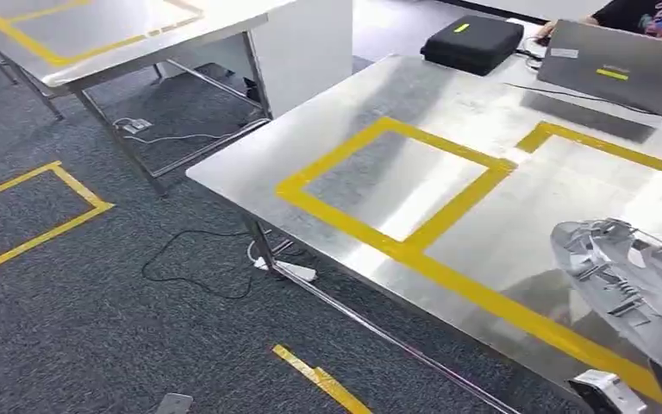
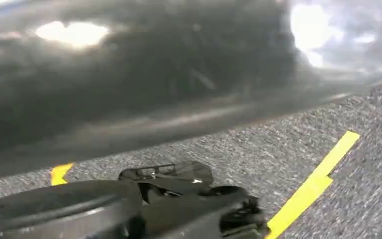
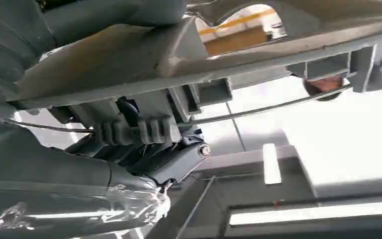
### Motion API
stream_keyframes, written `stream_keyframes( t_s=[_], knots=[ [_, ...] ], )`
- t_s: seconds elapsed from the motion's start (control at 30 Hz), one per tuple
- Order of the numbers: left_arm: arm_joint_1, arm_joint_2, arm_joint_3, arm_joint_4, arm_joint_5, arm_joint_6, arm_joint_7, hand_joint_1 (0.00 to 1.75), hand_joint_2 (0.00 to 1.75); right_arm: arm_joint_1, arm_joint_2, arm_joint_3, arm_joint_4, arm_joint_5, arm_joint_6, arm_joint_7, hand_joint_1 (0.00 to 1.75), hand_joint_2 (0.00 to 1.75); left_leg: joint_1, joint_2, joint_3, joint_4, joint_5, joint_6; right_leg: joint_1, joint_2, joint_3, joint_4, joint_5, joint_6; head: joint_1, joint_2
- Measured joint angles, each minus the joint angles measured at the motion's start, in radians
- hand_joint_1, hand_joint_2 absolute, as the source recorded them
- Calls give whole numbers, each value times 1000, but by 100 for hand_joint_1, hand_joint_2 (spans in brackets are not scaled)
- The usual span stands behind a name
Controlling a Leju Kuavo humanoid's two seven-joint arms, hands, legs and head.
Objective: Take the parts from the cabinet and place them on the table.
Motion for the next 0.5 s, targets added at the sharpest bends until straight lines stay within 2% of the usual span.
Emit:
stream_keyframes(
  t_s=[0.03, 0.07, 0.1, 0.13, 0.17, 0.2, 0.23, 0.27, 0.4, 0.5],
  knots=[
    [-1, 0, 1, 0, 0, -1, 0, 0, 0, -3, -4, -2, 3, 0, 5, 2, 175, 175, -3, -2, 22, -57, 47, 9, 4, 8, 2, 0, -1, -1, -1, 0],
    [-2, 2, 2, 0, 0, -4, 0, 0, 0, -6, -12, -2, 8, 0, 20, 11, 175, 175, -8, -7, 59, -146, 101, 21, 7, 12, 6, 0, -1, -3, -1, 0],
    [-4, 3, 3, 0, 0, -9, 0, 0, 0, -9, -23, -3, 11, -1, 44, 25, 175, 175, -15, -15, 97, -231, 143, 36, 9, 19, 9, 0, -2, -3, -2, 0],
    [-6, 9, 4, 0, -1, -13, 0, 0, 0, -13, -34, -3, 18, -1, 78, 47, 175, 175, -20, -25, 116, -271, 138, 55, 9, 22, 9, 1, -3, -2, 1, 0],
    [-8, 8, 4, 0, -3, -17, -1, 0, 0, -21, -50, -3, 24, -1, 110, 68, 175, 175, -18, -22, 117, -293, 137, 48, 12, 30, 3, 5, -5, 2, -1, 0],
    [-10, 8, 4, 0, -3, -26, -2, 0, 0, -31, -80, -3, 35, -8, 162, 96, 175, 175, -19, -23, 117, -297, 143, 24, 11, 28, -1, 8, -7, -1, 0, 0],
    [-9, 7, 5, 0, -5, -33, -2, 0, 0, -43, -112, -2, 47, -18, 203, 120, 175, 175, -19, -23, 116, -297, 140, 18, 9, 28, -2, 7, -6, -1, -2, 0],
    [-10, 7, 4, 0, -8, -37, -2, 0, 0, -53, -139, -1, 60, -24, 221, 132, 175, 175, -20, -23, 116, -296, 141, 24, 8, 28, -2, 6, -5, 1, 1, 0],
    [-11, 11, 5, 0, -14, -50, -3, 0, 0, -86, -211, 3, 95, -13, 241, 183, 175, 175, -20, -26, 116, -296, 144, 28, 8, 25, 4, -3, -2, 7, 0, 0],
    [-16, 11, 4, 0, -25, -65, -2, 0, 0, -120, -289, 19, 129, -5, 306, 263, 175, 175, -20, -26, 116, -296, 144, 32, 8, 25, 5, -6, 1, 11, 0, 0]
  ],
)
